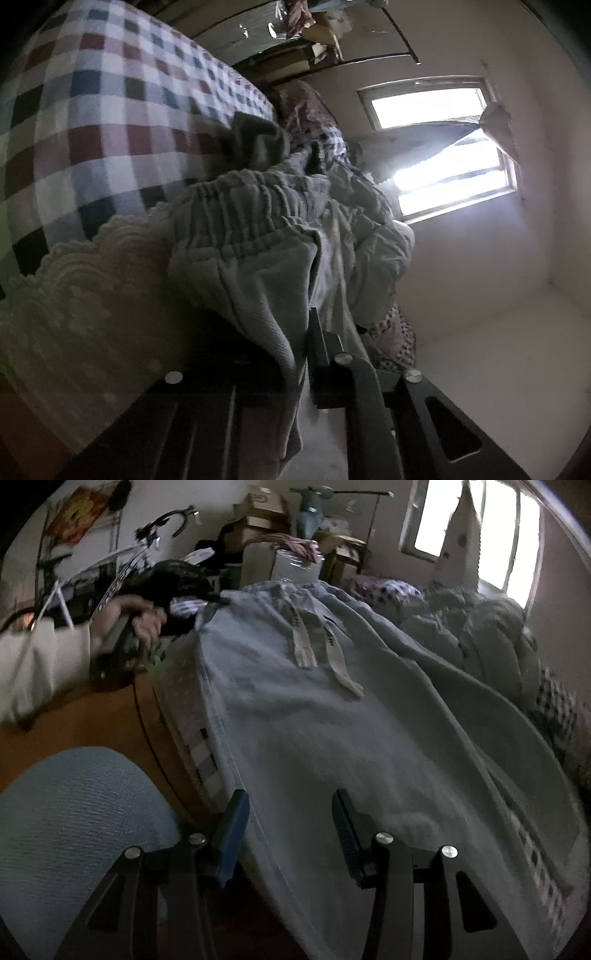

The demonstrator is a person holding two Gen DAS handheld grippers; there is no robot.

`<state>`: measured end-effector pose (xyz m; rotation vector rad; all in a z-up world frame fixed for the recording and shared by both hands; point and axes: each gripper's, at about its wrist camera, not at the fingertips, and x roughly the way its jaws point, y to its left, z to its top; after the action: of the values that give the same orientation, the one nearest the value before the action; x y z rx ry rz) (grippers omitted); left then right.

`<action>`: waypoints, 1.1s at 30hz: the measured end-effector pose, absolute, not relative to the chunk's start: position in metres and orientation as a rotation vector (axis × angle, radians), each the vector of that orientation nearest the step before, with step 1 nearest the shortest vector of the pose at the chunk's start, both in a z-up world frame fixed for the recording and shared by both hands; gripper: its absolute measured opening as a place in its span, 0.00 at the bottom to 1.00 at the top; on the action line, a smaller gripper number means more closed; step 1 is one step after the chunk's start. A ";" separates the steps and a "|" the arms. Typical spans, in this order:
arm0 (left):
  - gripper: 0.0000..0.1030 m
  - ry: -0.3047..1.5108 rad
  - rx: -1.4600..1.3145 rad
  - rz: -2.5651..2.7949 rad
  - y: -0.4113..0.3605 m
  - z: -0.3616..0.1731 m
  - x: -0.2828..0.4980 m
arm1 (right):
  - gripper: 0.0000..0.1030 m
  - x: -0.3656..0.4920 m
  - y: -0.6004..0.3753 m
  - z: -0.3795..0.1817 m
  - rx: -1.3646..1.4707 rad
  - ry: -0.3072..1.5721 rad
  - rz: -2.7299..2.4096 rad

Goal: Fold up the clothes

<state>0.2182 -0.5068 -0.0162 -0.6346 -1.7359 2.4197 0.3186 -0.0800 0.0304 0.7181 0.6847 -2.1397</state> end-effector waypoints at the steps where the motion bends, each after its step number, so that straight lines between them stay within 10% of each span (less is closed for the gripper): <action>1: 0.09 -1.730 -0.636 2.421 -0.505 -0.010 0.219 | 0.48 0.321 -0.084 0.027 0.699 0.709 -2.142; 33: 0.05 -1.556 -0.664 2.618 -0.475 0.102 0.192 | 0.54 0.306 0.012 -0.085 0.644 1.628 -2.292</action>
<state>0.1920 -0.4745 0.1020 -0.6644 -1.5558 2.6184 0.3063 0.0122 -0.0848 0.6445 1.6284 -2.2918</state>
